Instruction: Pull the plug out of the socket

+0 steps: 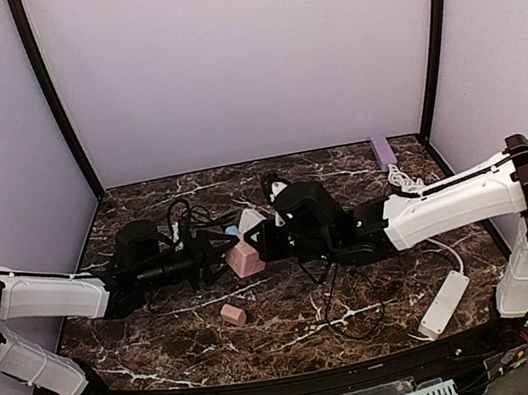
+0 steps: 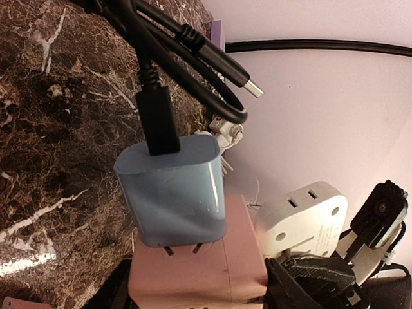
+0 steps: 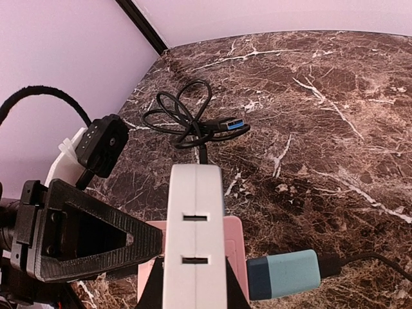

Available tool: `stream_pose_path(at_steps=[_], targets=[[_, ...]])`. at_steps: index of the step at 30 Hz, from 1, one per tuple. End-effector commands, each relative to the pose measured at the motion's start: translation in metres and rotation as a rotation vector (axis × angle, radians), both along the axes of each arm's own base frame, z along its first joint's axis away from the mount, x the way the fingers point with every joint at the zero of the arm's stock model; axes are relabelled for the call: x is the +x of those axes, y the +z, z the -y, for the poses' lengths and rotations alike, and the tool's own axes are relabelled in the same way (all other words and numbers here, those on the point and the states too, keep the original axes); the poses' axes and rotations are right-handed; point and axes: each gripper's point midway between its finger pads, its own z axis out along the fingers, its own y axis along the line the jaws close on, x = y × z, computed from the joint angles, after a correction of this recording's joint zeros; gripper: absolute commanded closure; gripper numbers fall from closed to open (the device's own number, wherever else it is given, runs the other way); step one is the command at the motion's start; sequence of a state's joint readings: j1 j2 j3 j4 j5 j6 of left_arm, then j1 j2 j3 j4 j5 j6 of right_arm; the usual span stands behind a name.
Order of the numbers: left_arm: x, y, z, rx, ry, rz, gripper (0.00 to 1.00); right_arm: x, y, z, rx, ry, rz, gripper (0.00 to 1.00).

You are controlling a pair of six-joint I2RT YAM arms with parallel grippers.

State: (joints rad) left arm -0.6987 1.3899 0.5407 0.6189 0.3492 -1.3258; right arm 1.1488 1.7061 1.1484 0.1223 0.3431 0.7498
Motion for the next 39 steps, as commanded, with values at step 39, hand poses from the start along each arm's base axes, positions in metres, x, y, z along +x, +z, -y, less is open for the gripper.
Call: stream_pose_path(at_steps=[39], targets=[[0.005,0.013,-0.002,0.037,-0.001,0.068,0.96,0.020,0.040,0.016,0.093,-0.123,0.050,1.00]])
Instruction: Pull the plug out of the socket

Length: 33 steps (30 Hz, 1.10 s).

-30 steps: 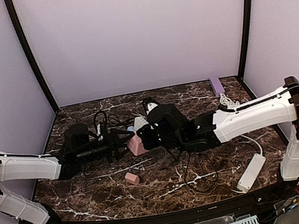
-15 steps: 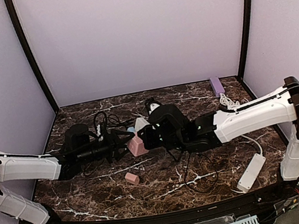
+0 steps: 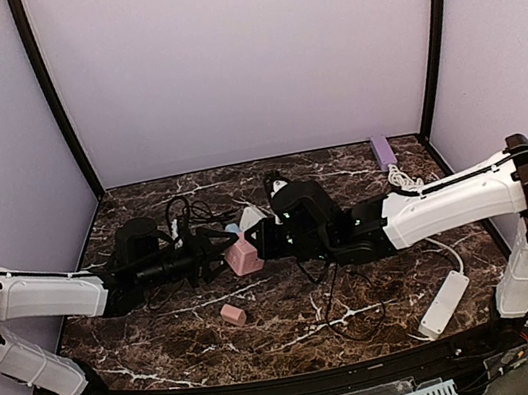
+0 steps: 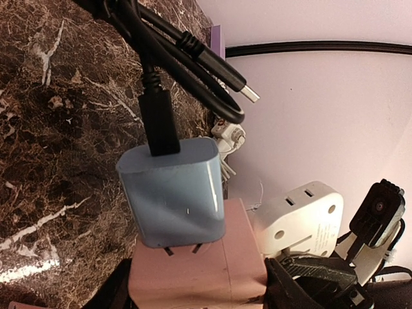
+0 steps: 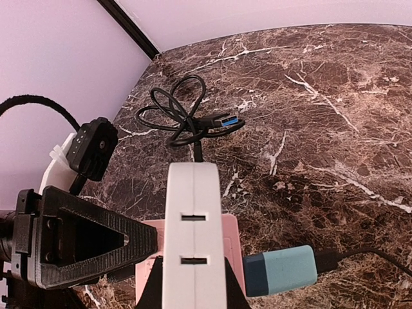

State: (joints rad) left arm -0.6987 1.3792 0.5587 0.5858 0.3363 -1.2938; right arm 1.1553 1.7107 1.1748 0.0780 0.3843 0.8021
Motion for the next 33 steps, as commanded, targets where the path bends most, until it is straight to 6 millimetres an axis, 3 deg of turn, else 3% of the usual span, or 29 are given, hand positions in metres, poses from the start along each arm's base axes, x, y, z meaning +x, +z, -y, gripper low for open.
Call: stream_pose_path(at_steps=[1,22,33], targets=[[0.002,0.010,-0.001,0.013,-0.005,0.043,0.96,0.018,0.039,0.013,0.082,-0.070,0.083,1.00],[0.006,0.008,0.003,0.024,-0.009,0.031,0.98,0.001,0.060,-0.006,-0.055,-0.029,0.273,1.00],[0.009,0.014,0.001,0.013,-0.004,0.054,0.98,0.000,0.065,-0.001,-0.046,-0.037,0.276,1.00]])
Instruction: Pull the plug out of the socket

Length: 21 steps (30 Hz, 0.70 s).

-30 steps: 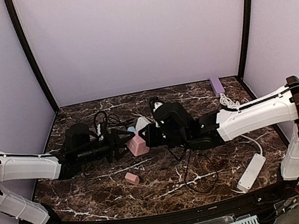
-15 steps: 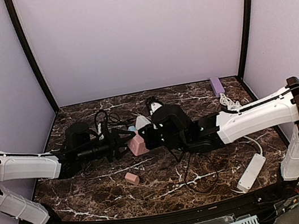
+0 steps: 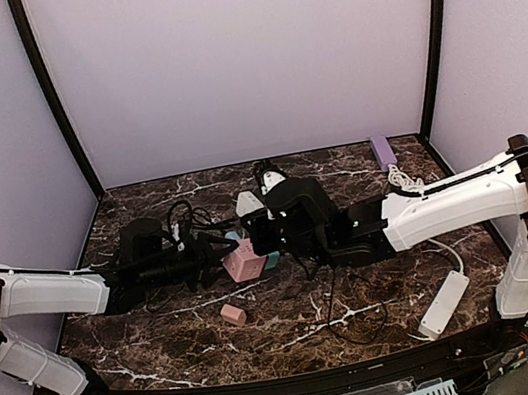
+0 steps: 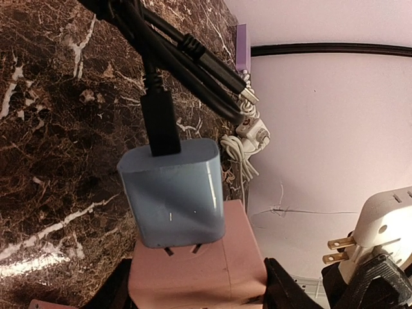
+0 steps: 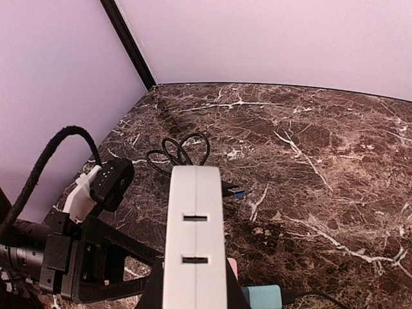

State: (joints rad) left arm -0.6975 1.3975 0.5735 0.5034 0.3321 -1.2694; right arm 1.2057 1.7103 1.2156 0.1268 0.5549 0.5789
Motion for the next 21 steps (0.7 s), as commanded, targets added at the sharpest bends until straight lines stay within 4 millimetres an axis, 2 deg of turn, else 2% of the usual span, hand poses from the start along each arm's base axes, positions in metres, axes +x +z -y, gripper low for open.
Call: stream_pose_path(at_steps=[1,6,8,14,17,21], targets=[[0.011,0.034,0.003,-0.055,-0.003,0.102,0.98,-0.003,0.032,0.004,0.063,-0.011,0.045,1.00],[0.029,0.042,-0.019,-0.007,0.031,0.136,0.99,-0.006,0.038,0.018,0.111,0.042,0.024,1.00],[0.038,0.047,-0.029,0.035,0.027,0.163,0.98,-0.005,0.032,0.024,0.101,0.070,0.001,1.00],[0.061,0.068,-0.047,0.108,-0.078,0.280,0.99,-0.024,-0.003,0.037,0.023,0.192,-0.084,1.00],[0.066,0.072,-0.049,0.165,-0.171,0.345,0.99,-0.042,-0.024,0.035,-0.019,0.280,-0.149,1.00],[0.076,0.093,-0.053,0.142,-0.232,0.456,0.99,-0.064,-0.051,0.028,-0.042,0.374,-0.242,1.00]])
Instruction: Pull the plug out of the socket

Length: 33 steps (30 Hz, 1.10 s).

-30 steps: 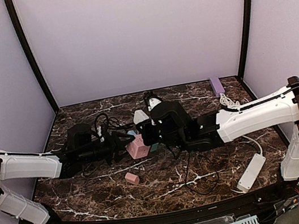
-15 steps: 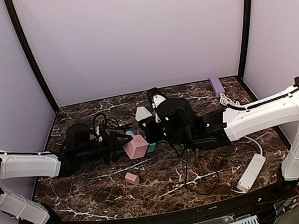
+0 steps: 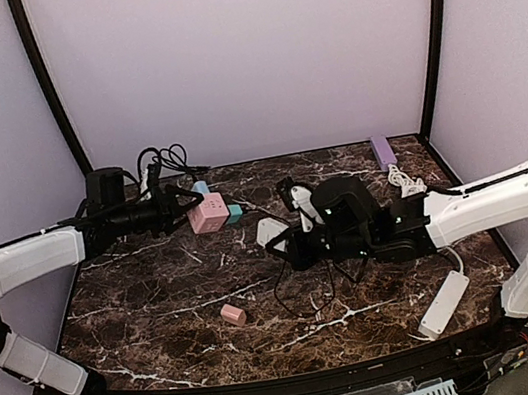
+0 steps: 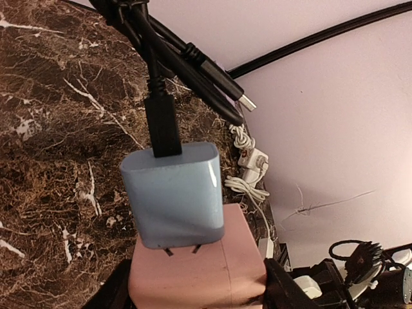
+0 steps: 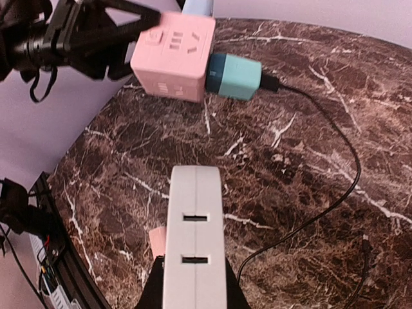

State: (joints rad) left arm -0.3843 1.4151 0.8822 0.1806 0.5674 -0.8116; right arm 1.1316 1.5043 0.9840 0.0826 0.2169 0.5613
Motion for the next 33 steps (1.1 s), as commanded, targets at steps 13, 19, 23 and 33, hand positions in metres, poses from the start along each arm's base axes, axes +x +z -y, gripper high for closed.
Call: stream_pose_path(at_steps=[13,19,23,33], targets=[[-0.025,0.059,-0.002,0.017,-0.300,0.400,0.99,-0.064,-0.099,-0.056,-0.165,0.262,-0.261,1.00],[-0.031,0.063,-0.008,0.063,-0.289,0.432,0.99,-0.071,-0.119,-0.059,-0.187,0.286,-0.318,1.00],[-0.031,0.063,-0.008,0.070,-0.290,0.434,0.99,-0.073,-0.134,-0.062,-0.216,0.279,-0.370,1.00],[-0.031,0.060,-0.009,0.077,-0.291,0.432,0.99,-0.070,-0.147,-0.073,-0.212,0.290,-0.426,0.92]])
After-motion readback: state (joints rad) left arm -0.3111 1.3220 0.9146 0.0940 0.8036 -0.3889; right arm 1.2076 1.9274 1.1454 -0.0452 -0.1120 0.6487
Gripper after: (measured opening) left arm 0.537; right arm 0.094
